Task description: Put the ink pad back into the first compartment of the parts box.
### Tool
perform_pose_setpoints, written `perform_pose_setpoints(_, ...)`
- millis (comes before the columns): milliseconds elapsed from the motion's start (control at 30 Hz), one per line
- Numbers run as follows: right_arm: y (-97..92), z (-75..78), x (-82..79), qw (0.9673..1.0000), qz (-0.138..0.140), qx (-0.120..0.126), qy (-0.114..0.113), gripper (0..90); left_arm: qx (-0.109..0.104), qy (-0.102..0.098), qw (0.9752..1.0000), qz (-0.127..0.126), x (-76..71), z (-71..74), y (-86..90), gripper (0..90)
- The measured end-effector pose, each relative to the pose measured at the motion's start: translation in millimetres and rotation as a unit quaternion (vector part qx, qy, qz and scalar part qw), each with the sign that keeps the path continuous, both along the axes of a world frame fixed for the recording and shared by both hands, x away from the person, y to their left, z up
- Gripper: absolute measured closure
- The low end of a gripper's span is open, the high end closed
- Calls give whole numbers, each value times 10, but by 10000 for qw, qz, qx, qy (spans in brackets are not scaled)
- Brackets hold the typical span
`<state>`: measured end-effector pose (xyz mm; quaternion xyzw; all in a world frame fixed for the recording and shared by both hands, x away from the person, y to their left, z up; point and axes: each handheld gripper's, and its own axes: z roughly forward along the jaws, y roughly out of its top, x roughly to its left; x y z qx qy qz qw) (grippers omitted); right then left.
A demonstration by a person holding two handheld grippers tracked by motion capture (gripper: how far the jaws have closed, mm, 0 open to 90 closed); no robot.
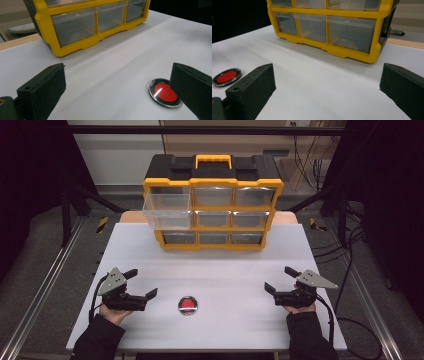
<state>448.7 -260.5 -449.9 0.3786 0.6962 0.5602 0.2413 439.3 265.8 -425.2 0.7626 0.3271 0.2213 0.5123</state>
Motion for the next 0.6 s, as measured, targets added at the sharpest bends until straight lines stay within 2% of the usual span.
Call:
perform_pose_setpoints(333,2,-2,-1,10000,6,-6,-3,2,210,184,9995,-151,0,-20,-199,0)
perform_pose_setpoints(600,6,-5,0,10000,4,-28,1,2,441,366,9980,-277,11,-61,-376,0)
